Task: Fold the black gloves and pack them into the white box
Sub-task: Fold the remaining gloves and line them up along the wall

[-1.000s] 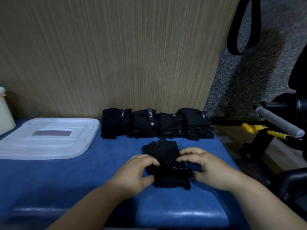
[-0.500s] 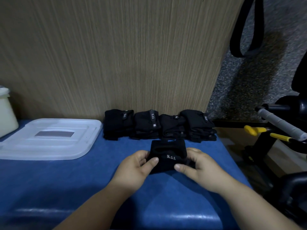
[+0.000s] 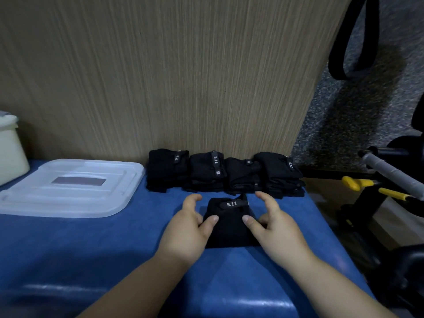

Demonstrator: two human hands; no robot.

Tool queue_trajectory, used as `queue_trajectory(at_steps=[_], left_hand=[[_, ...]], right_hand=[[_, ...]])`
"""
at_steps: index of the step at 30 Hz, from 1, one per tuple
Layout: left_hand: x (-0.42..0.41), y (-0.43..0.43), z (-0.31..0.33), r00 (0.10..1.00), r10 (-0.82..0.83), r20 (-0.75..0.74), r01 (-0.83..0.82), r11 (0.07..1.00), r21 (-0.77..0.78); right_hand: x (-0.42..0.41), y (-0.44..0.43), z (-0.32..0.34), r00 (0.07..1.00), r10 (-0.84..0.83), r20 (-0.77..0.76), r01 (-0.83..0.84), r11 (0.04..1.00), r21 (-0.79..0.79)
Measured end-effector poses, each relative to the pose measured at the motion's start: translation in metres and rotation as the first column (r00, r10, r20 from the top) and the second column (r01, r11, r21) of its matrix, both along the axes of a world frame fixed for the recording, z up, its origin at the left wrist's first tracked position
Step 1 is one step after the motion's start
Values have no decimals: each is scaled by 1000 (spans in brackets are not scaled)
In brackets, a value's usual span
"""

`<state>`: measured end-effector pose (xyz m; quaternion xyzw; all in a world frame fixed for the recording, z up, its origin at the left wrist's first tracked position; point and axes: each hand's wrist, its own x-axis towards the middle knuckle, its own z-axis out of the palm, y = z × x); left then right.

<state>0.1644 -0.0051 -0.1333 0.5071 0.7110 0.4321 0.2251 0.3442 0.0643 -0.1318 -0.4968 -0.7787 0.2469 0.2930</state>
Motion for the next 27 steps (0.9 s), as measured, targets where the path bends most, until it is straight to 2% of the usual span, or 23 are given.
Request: queue_trajectory(at_steps=[3, 6, 9, 12, 15, 19, 27], left_hand=[[2, 0, 0, 998, 28, -49, -27, 999, 23], [5, -3, -3, 976, 43, -213, -29, 997, 70], [12, -8, 2, 882, -46, -469, 106, 989, 102], [15, -8, 5, 771, -207, -602, 247, 969, -16], [13, -5, -2, 713, -323, -622, 274, 945, -175], [9, -4, -9, 701, -382, -602, 258, 923, -286], [-3, -5, -9, 701, -410, -584, 197, 898, -394]], right_hand=[[-2, -3, 2, 996, -43, 74, 39, 998, 56], [-7, -6, 4, 984, -61, 166, 47, 995, 86], [-8, -8, 2, 976, -74, 203, 29, 976, 217], [-7, -7, -2, 985, 25, 168, -87, 924, 373], [-8, -4, -5, 963, 165, 211, -229, 915, 332], [-8, -2, -7, 917, 257, 305, -321, 930, 180], [-7, -5, -2, 894, 244, 375, -305, 946, 113]])
